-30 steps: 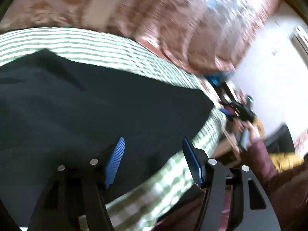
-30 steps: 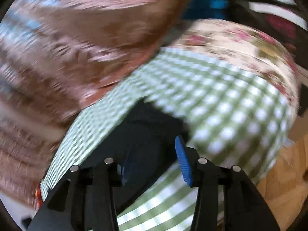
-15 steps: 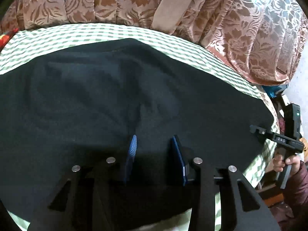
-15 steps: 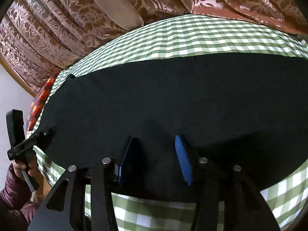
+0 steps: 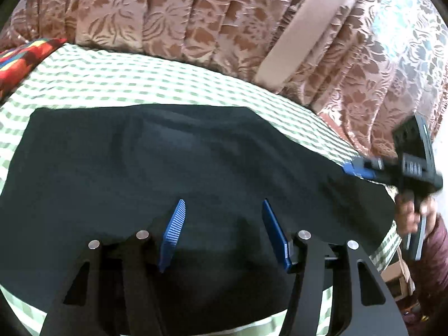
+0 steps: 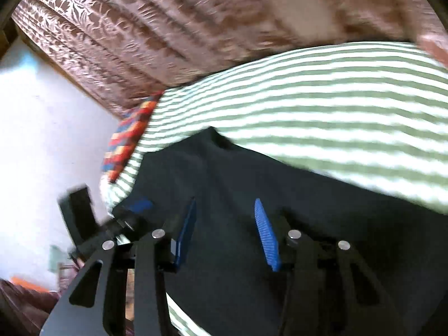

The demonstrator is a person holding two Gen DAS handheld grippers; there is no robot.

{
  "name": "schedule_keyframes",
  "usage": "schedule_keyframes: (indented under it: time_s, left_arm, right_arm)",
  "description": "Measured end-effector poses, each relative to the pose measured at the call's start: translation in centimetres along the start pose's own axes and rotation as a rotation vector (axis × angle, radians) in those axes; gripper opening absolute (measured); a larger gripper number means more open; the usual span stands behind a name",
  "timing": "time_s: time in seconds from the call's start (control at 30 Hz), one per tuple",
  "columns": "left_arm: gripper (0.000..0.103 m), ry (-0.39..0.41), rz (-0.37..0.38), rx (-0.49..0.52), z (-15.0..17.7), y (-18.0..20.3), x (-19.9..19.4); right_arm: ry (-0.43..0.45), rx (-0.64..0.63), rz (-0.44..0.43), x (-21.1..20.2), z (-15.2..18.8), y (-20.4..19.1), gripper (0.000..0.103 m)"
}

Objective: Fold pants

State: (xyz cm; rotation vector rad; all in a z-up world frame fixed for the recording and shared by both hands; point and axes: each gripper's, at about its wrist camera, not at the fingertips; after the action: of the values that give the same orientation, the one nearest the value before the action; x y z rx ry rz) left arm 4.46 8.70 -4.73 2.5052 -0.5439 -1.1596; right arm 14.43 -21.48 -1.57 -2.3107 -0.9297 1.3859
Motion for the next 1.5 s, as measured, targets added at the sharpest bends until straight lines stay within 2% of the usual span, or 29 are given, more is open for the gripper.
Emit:
schedule_keyframes:
  time_s: [0.07, 0.27, 0.3, 0.37, 0.43, 0.5, 0.53, 0.6, 0.7, 0.77, 0.83, 0.87, 0.9, 0.97, 1.0, 1.07, 1.2, 1.27, 1.3, 1.33, 1.37, 1.43, 1.5]
  left_arm:
    - [0.056, -0.007, -0.005, -0.003, 0.3, -0.6, 0.0]
    - [0.056, -0.024, -0.002, 0.019, 1.3, -1.4, 0.1]
    - [0.056, -0.023, -0.001, 0.022, 1.4, -1.4, 0.2]
    - [0.056, -0.024, 0.0, 0.03, 1.5, -1.4, 0.2]
    - [0.056, -0.02, 0.004, 0.028, 1.6, -1.4, 0.2]
    - [0.056, -0.019, 0.008, 0.022, 1.6, -1.6, 0.2]
    - [0.056, -0.019, 0.007, 0.018, 1.7, -1.6, 0.3]
    - [0.056, -0.021, 0.001, 0.014, 1.7, -1.7, 0.3]
    - [0.056, -0.036, -0.039, 0.047, 1.7, -1.3, 0.7]
    - [0.056, -0.051, -0.064, 0.056, 1.6, -0.9, 0.9]
    - [0.056, -0.068, -0.055, 0.015, 0.7, -1.1, 0.5]
    - [0.056, -0.066, -0.044, -0.004, 0.1, -1.2, 0.2]
    - [0.056, -0.048, -0.035, -0.016, -0.7, -1.3, -0.3]
    - [0.056, -0.023, -0.037, -0.014, -2.0, -1.5, -0.7]
    - [0.056, -0.02, -0.047, -0.015, -2.5, -1.5, -0.6]
    - [0.056, -0.02, -0.086, -0.011, -3.9, -2.0, -0.1]
    - [0.056, -0.023, -0.149, -0.042, -5.7, -3.7, 1.1]
    - [0.056, -0.021, -0.194, -0.067, -6.3, -5.0, 1.5]
    - [0.056, -0.037, -0.242, -0.085, -6.4, -5.9, 2.1]
    - [0.056, -0.069, -0.29, -0.123, -6.2, -7.2, 2.8]
    - [0.056, -0.076, -0.268, -0.164, -5.9, -8.4, 3.2]
    - [0.056, -0.052, -0.243, -0.17, -5.6, -8.9, 2.8]
    - [0.056, -0.046, -0.277, -0.127, -5.3, -8.2, 2.5]
  right_arm:
    - [-0.031, 0.013, -0.06, 2.8, -2.6, -0.7, 0.055]
    - [-0.151, 0.047, -0.08, 9.8, -8.4, -1.1, 0.055]
    - [-0.178, 0.041, -0.077, 10.7, -8.8, -1.1, 0.054]
    - [-0.244, 0.014, -0.088, 12.6, -9.0, -1.2, 0.041]
    - [-0.275, -0.029, -0.115, 13.7, -9.0, -1.9, 0.034]
    - [-0.258, -0.074, -0.115, 14.2, -9.0, -2.8, 0.019]
    - [-0.213, -0.101, -0.061, 14.3, -9.2, -3.0, 0.005]
    - [-0.16, -0.071, -0.009, 14.4, -9.6, -1.8, 0.004]
    - [-0.176, -0.08, 0.072, 16.4, -9.1, -0.5, 0.004]
    - [-0.169, -0.059, 0.064, 16.4, -9.2, -0.3, 0.005]
    - [-0.158, -0.043, 0.029, 15.4, -9.3, -0.3, 0.014]
    - [-0.139, -0.052, 0.025, 14.4, -9.3, -0.5, 0.03]
    - [-0.112, -0.058, 0.037, 13.4, -9.3, -0.6, 0.035]
    - [-0.068, -0.046, 0.018, 11.1, -9.1, -0.7, 0.035]
    - [-0.048, -0.049, 0.015, 10.1, -8.8, -0.9, 0.033]
    - [-0.033, -0.082, 0.008, 8.1, -7.9, -1.5, 0.013]
    - [-0.07, -0.194, -0.009, 7.1, -4.7, -4.3, 0.01]
    - [-0.086, -0.227, 0.104, 8.0, -3.7, -4.7, 0.011]
    - [-0.094, -0.225, 0.178, 9.1, -3.6, -4.6, 0.01]
    - [-0.104, -0.212, 0.29, 10.7, -3.6, -3.7, 0.005]
    - [-0.109, -0.202, 0.328, 11.7, -3.5, -3.0, 0.0]
    - [-0.051, -0.154, 0.302, 12.3, -3.3, -1.8, 0.0]
    - [-0.027, -0.156, 0.301, 12.0, -2.9, -1.7, 0.0]
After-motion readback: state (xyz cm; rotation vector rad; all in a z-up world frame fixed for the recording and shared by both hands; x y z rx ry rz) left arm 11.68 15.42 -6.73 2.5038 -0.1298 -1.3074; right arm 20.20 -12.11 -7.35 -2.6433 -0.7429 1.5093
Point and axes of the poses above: each gripper's, at about its wrist camera, not at the fingertips, and x roughly the way its jaws point, y to its right, z to its underside, and after that the axes turned 3 degrees about z, right-handed
